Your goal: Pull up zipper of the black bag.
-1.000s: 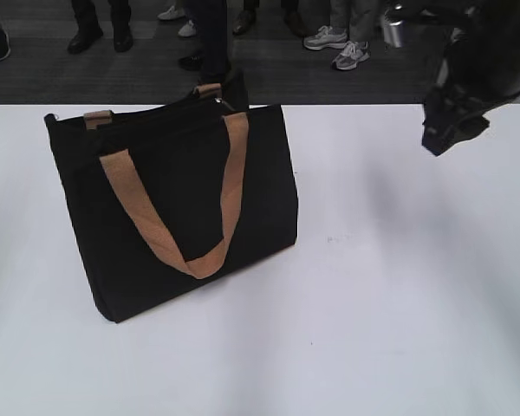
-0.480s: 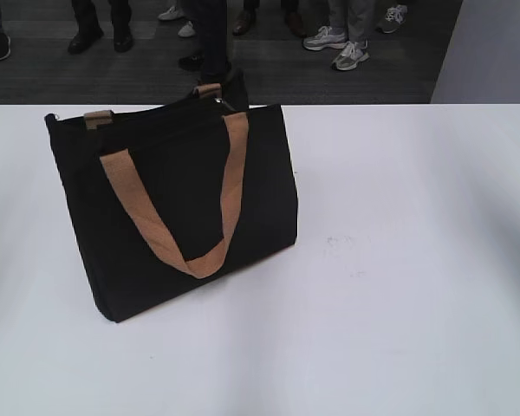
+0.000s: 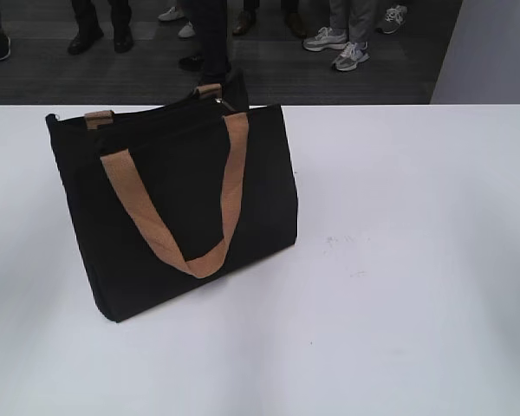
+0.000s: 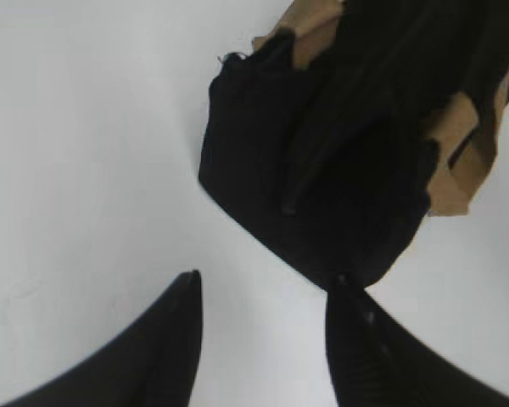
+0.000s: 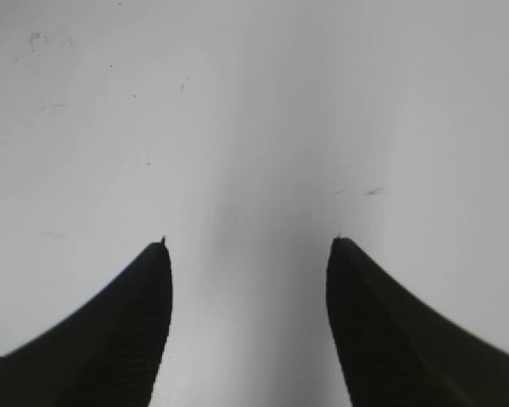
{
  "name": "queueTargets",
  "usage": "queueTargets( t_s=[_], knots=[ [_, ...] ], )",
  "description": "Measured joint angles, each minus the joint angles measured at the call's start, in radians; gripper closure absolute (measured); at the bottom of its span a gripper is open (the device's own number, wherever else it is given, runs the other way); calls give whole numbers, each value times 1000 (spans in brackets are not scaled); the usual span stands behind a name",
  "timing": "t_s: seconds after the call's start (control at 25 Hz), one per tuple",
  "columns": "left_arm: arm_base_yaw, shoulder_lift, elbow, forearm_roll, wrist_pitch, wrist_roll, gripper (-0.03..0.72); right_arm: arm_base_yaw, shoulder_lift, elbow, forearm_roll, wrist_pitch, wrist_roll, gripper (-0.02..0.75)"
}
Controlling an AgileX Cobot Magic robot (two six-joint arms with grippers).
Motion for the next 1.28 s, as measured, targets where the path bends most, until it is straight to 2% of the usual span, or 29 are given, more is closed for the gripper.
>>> queueTargets(
  t_s=[0.16,0.32,0.52,0.76,0.88,1.28],
  knots=[
    [-2,-90,29,0,-3,0,332,0,-207,51,28,48,0,285],
    [-3,-229,136,-3,1,-5,332,0,-321,75,48,109,0,285],
    [-3,-444,247,-7,56,-65,332,0,-424,124,63,170,-32,285],
    [-3,-616,286,-4,183,-113,333,0,-545,177,96,216,-62,285],
    [-3,-690,324,-4,206,-123,333,0,-598,209,110,218,-78,285],
    [-3,-900,340,-10,236,-157,333,0,-817,225,116,237,-107,285]
  ],
)
